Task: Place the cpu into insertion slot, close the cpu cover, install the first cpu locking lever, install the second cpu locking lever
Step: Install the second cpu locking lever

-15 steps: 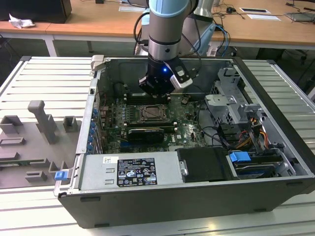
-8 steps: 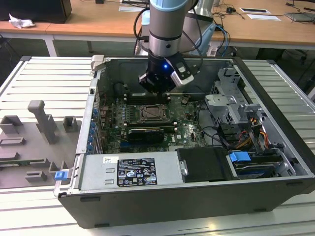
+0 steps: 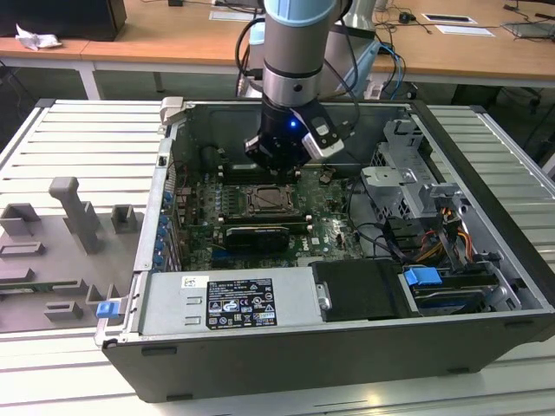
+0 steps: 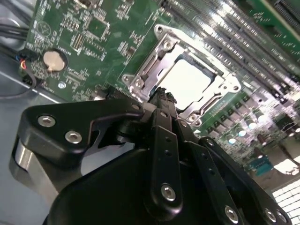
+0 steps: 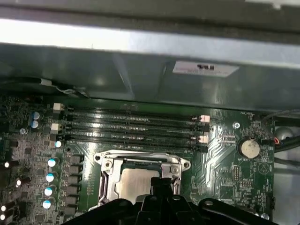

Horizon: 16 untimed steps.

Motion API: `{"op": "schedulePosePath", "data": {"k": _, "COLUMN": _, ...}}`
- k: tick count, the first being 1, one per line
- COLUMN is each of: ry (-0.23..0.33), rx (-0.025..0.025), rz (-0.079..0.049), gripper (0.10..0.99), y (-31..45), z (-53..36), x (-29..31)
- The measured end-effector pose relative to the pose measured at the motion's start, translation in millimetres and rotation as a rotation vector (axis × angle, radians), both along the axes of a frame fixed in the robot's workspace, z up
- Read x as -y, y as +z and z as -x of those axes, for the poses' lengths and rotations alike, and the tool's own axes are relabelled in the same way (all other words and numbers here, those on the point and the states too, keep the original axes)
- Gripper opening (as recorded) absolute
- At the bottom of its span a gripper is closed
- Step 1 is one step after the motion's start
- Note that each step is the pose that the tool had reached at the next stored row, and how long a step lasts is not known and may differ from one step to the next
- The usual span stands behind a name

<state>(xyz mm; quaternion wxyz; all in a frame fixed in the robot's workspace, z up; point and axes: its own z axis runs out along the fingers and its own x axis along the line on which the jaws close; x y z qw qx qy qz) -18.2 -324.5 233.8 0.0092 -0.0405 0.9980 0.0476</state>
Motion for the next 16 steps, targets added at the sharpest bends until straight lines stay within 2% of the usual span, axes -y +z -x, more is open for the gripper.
{"op": "schedulePosePath", "data": {"k": 6, "ry": 0.0, "rx": 0.0, "rz": 0.0, "gripper": 0.106, "y": -0.1, "z": -0.1, "x": 13.4}}
{"op": "schedulePosePath", "data": {"k": 7, "ry": 0.0, "rx": 0.0, "rz": 0.0, "gripper": 0.106, "y": -0.1, "z": 0.0, "x": 19.8}}
{"op": "schedulePosePath", "data": {"k": 10, "ry": 0.0, "rx": 0.0, "rz": 0.0, "gripper": 0.106, "y": -0.6, "z": 0.0, "x": 24.5}}
{"op": "schedulePosePath", "data": {"k": 11, "ry": 0.0, "rx": 0.0, "rz": -0.001, "gripper": 0.106, "y": -0.9, "z": -0.1, "x": 26.0}}
{"op": "schedulePosePath", "data": {"k": 13, "ry": 0.0, "rx": -0.0001, "rz": -0.014, "gripper": 0.106, "y": -1.5, "z": 0.0, "x": 29.9}}
{"op": "schedulePosePath", "data": {"k": 16, "ry": 0.0, "rx": -0.0001, "rz": -0.015, "gripper": 0.106, "y": -1.7, "z": 0.0, "x": 37.1}}
